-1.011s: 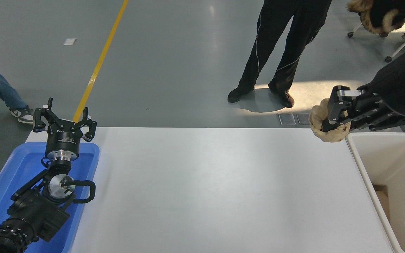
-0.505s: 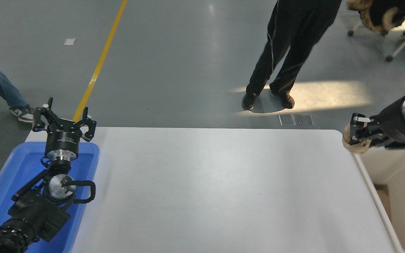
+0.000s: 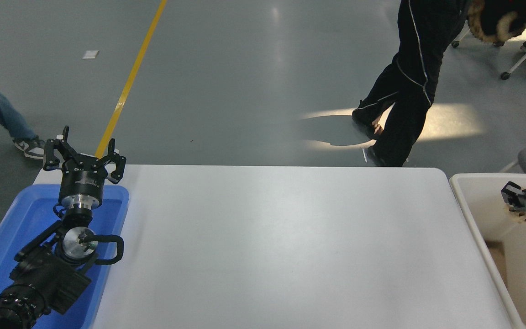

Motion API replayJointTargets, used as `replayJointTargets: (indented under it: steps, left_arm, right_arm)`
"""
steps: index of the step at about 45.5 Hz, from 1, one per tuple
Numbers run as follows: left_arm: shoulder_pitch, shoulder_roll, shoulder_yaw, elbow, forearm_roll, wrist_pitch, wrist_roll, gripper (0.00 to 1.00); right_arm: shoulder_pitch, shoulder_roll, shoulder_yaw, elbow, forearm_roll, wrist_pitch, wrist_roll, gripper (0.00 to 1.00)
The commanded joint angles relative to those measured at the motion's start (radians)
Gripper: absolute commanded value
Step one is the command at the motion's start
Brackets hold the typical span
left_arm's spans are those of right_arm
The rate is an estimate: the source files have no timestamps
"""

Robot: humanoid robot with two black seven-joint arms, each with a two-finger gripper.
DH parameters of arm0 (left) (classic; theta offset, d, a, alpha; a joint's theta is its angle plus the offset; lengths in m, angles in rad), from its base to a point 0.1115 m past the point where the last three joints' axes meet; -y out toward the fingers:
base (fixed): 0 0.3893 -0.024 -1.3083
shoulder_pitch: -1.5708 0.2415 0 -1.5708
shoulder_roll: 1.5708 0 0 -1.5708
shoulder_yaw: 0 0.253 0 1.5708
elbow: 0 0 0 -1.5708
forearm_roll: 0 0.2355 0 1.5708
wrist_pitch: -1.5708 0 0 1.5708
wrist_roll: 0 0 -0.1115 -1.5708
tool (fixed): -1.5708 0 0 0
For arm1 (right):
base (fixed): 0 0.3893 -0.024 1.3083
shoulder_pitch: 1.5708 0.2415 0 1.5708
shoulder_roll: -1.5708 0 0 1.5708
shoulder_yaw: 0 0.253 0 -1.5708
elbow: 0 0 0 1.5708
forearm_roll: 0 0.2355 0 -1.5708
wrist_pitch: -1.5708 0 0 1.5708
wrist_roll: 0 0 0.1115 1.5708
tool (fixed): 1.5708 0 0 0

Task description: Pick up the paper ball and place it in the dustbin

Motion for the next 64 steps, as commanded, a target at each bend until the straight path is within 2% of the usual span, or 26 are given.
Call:
replayJointTargets:
  steps: [1,5,10,13,16,19,20,23,24,27,28,44,56,64]
  left_arm:
    - [0.0,0.0,-0.001,-0.001,0.0,0.0,0.0,0.99]
    - [0.0,0.0,-0.001,-0.001,0.0,0.0,0.0,0.99]
    - [0.0,0.0,0.0,-0.001,0.0,0.0,0.0,0.99]
    - [0.0,0.0,0.0,-0.001,0.0,0.0,0.0,0.99]
    - [0.0,0.0,0.0,-0.001,0.0,0.0,0.0,0.99]
    - [0.0,0.0,0.0,-0.001,0.0,0.0,0.0,0.99]
    - [0.0,0.0,0.0,-0.001,0.0,0.0,0.0,0.99]
    - [0.0,0.0,0.0,-0.001,0.0,0.0,0.0,0.99]
    - [0.0,0.0,0.0,-0.001,0.0,0.0,0.0,0.99]
    - [0.0,0.0,0.0,-0.001,0.0,0.0,0.0,0.99]
    - [0.0,0.0,0.0,0.001,0.0,0.0,0.0,0.99]
    - [0.0,0.0,0.0,-0.001,0.0,0.0,0.0,0.99]
    - [0.0,0.0,0.0,0.001,0.0,0.0,0.0,0.99]
    - [0.0,0.0,0.0,-0.001,0.0,0.0,0.0,0.99]
  right_arm:
    - [-0.434,0.074,0.166,-0.456,0.036,-0.019,-0.003,0.0]
    - [-0.534,0.127,0.226,-0.596,0.033,-0.018,-0.008,0.0]
    - [-0.582,0.157,0.291,-0.65,0.027,-0.021,-0.028,0.0]
    - [-0.59,0.159,0.308,-0.65,0.02,-0.021,-0.038,0.17]
    - [-0.597,0.159,0.308,-0.65,0.019,-0.021,-0.049,0.28]
    - [-0.6,0.159,0.309,-0.649,0.026,-0.021,-0.061,0.59]
    - [-0.6,0.157,0.312,-0.65,0.028,-0.021,-0.063,0.64]
    - [-0.6,0.157,0.317,-0.65,0.028,-0.022,-0.066,0.66]
    - [-0.6,0.157,0.32,-0.65,0.028,-0.022,-0.067,0.7]
    - [-0.6,0.153,0.326,-0.65,0.036,-0.028,-0.066,0.95]
    - [-0.6,0.153,0.328,-0.65,0.036,-0.032,-0.066,0.98]
    - [-0.571,0.139,0.332,-0.606,0.037,-0.027,-0.066,1.0]
    - [-0.449,0.038,0.372,-0.443,0.036,-0.039,-0.064,1.0]
    - [-0.435,0.042,0.377,-0.444,0.034,-0.039,-0.064,1.0]
